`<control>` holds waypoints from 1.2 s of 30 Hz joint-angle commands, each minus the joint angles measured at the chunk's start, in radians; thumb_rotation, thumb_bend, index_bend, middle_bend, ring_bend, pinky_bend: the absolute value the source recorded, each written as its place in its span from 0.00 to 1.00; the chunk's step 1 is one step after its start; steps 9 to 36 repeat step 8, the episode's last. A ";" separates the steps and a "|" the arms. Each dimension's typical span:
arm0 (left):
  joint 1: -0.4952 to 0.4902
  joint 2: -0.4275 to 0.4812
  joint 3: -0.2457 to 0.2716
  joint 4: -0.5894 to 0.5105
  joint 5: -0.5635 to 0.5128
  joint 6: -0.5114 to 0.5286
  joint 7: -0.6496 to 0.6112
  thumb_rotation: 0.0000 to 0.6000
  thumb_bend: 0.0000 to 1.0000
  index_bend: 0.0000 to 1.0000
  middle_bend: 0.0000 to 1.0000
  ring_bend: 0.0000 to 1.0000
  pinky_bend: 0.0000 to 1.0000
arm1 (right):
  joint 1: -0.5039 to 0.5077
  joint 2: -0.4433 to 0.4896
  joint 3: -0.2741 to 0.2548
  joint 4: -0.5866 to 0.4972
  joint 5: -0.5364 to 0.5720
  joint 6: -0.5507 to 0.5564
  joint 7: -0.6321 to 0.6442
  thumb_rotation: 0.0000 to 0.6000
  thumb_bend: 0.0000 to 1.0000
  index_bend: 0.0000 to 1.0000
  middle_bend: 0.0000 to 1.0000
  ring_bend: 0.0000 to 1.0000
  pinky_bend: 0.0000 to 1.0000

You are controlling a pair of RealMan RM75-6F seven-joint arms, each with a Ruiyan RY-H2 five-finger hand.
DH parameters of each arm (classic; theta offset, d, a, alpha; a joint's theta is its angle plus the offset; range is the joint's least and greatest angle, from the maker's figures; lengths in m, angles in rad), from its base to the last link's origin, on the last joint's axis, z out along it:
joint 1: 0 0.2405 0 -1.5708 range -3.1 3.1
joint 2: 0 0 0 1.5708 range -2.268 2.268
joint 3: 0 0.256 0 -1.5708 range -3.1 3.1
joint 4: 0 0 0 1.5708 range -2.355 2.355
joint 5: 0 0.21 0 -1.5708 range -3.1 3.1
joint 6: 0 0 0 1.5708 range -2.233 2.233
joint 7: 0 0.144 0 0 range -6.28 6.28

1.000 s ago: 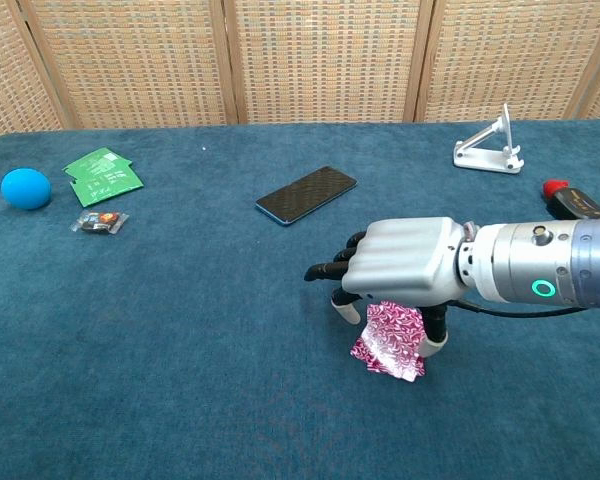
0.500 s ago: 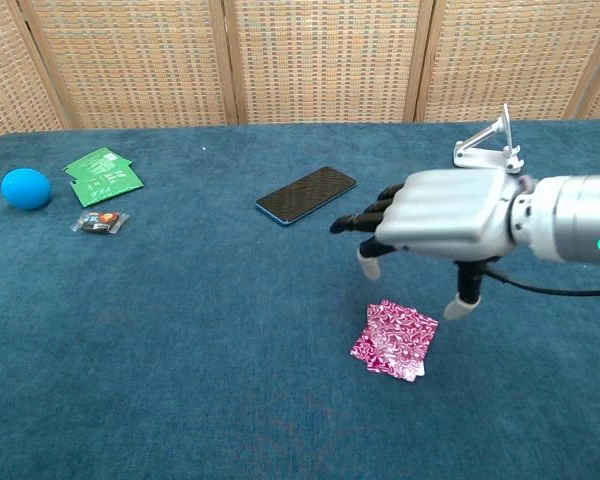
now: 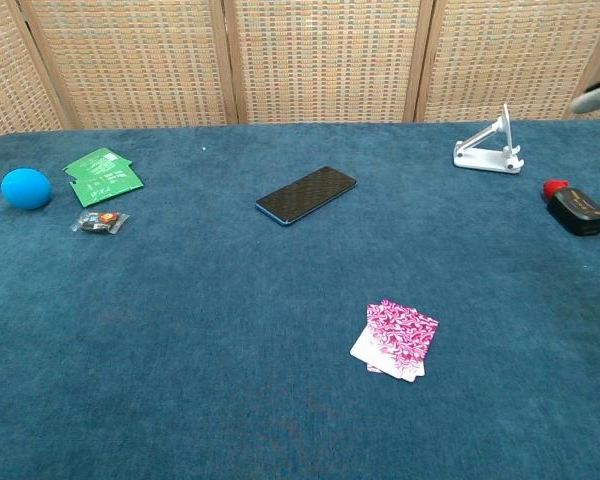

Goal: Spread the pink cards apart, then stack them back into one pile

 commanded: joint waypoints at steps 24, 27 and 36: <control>0.022 -0.010 0.013 0.008 0.036 0.039 0.010 1.00 0.00 0.00 0.00 0.00 0.00 | -0.172 -0.006 -0.030 -0.019 -0.124 0.172 0.050 1.00 0.00 0.00 0.00 0.00 0.00; 0.022 -0.010 0.013 0.008 0.036 0.039 0.010 1.00 0.00 0.00 0.00 0.00 0.00 | -0.172 -0.006 -0.030 -0.019 -0.124 0.172 0.050 1.00 0.00 0.00 0.00 0.00 0.00; 0.022 -0.010 0.013 0.008 0.036 0.039 0.010 1.00 0.00 0.00 0.00 0.00 0.00 | -0.172 -0.006 -0.030 -0.019 -0.124 0.172 0.050 1.00 0.00 0.00 0.00 0.00 0.00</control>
